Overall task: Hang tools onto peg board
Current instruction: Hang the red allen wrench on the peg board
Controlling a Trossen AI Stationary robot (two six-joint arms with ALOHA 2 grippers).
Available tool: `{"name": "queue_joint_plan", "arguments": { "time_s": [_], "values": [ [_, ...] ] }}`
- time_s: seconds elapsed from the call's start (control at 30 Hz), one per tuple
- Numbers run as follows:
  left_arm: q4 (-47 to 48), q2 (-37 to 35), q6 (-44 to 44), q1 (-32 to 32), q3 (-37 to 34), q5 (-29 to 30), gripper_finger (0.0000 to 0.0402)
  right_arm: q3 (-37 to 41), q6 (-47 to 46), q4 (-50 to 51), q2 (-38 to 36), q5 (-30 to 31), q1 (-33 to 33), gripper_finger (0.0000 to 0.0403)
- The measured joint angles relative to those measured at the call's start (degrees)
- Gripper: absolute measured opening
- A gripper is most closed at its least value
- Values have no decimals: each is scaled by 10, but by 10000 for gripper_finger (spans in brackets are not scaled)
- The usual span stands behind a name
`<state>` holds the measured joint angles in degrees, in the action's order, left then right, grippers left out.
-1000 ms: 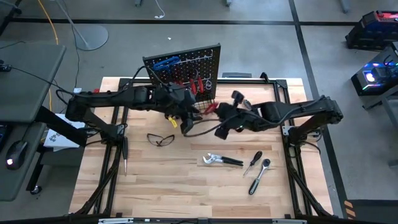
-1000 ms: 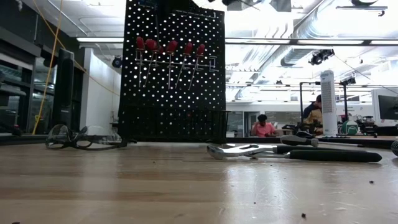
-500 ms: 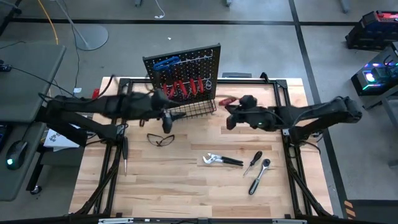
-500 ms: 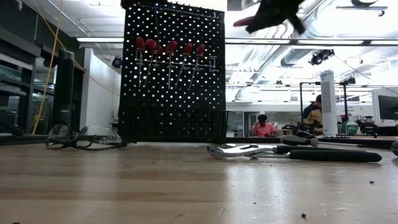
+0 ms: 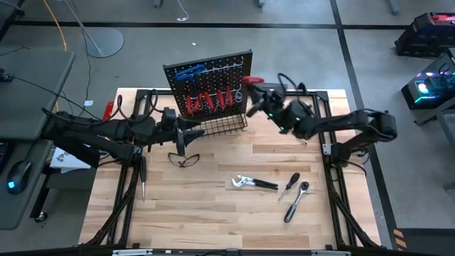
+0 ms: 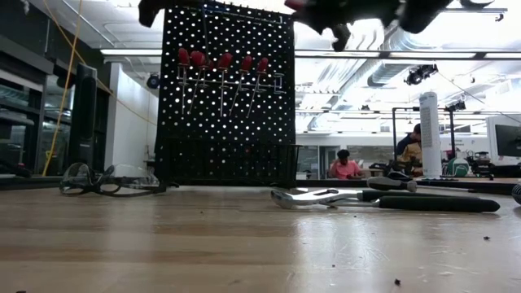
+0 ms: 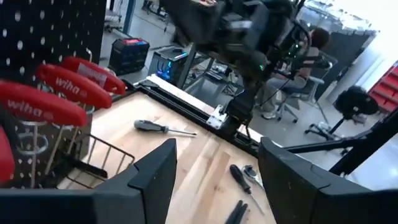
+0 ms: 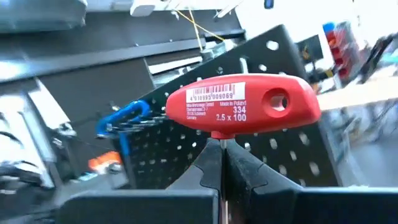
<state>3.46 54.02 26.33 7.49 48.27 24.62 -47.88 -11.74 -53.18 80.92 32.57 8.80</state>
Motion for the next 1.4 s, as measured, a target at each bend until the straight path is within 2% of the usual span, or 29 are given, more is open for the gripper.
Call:
{"name": "queue_joint_plan", "arguments": {
  "time_s": [0.17,0.27,0.47,0.8,1.0,1.2,1.4],
  "values": [
    [12,0,-46,2,0,1,203,-85,90,2,60,-1,28,0],
    [29,-1,-64,6,0,1,203,-105,119,1,79,0,39,0],
    [58,-7,-113,17,0,2,203,-110,170,-18,107,19,40,0],
    [77,-13,-195,20,0,18,203,-110,300,-127,182,56,38,0],
    [89,-15,-220,21,0,18,203,-109,337,-176,218,107,37,0],
    [91,-15,-228,20,0,18,204,-109,340,-198,224,100,34,0],
    [90,-15,-236,20,0,19,204,-124,418,-244,224,132,12,0]
  ]
}}
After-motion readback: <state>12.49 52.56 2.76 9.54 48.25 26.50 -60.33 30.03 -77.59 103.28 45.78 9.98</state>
